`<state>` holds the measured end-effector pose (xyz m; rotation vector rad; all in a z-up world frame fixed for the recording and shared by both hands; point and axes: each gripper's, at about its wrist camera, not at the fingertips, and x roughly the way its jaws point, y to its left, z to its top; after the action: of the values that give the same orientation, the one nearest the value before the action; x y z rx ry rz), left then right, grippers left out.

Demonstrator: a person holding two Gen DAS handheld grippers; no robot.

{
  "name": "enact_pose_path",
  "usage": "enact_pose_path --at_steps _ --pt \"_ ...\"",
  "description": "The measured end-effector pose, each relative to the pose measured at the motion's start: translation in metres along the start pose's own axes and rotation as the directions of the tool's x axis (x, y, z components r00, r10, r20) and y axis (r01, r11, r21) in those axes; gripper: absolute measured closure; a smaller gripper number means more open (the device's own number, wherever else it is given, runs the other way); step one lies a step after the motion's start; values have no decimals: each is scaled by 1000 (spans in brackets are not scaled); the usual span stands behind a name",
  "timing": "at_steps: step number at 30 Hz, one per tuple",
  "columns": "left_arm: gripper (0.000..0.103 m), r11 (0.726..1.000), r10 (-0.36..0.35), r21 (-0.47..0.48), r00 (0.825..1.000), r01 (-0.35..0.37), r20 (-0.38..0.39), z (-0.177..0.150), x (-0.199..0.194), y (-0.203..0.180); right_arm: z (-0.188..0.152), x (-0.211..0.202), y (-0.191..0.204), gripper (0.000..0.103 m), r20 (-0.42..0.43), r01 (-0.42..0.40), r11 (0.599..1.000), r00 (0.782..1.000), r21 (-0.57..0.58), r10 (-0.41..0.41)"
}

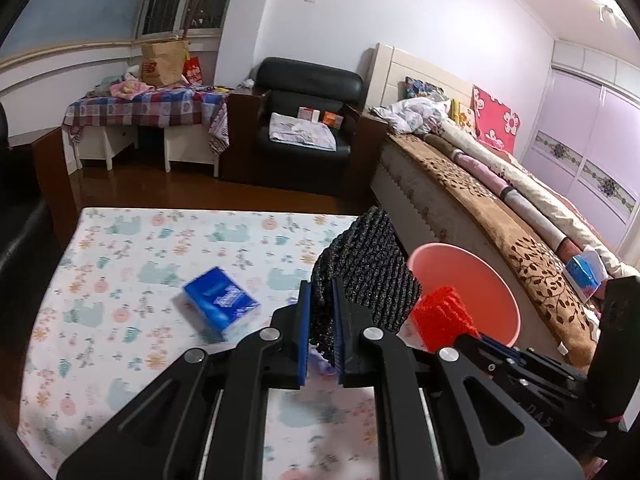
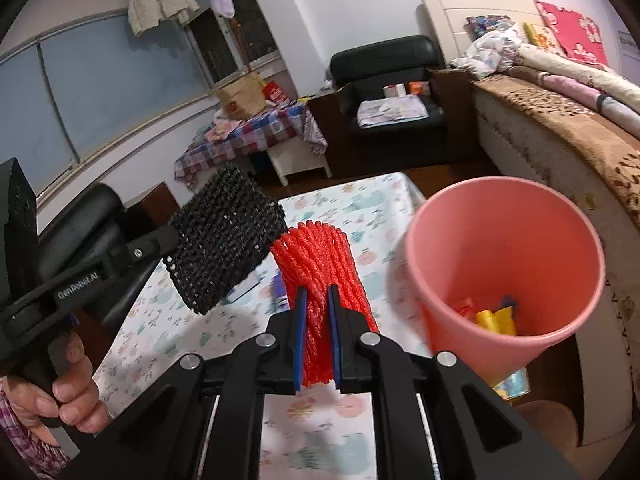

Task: Collect trash
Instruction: 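Carry the black and red foam meshes in both grippers over the pink bucket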

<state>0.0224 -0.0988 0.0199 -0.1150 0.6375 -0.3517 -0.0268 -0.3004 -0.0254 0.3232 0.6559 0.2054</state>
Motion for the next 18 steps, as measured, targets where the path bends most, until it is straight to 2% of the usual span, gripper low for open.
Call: enact_pose_path --at_steps 10,18 --pt "94 995 -52 80 999 53 -15 5 26 -61 17 -29 -63 93 64 84 992 994 93 -90" --pt "94 987 -67 144 997 72 -37 6 50 -100 19 -36 -97 93 73 148 979 985 140 -159"
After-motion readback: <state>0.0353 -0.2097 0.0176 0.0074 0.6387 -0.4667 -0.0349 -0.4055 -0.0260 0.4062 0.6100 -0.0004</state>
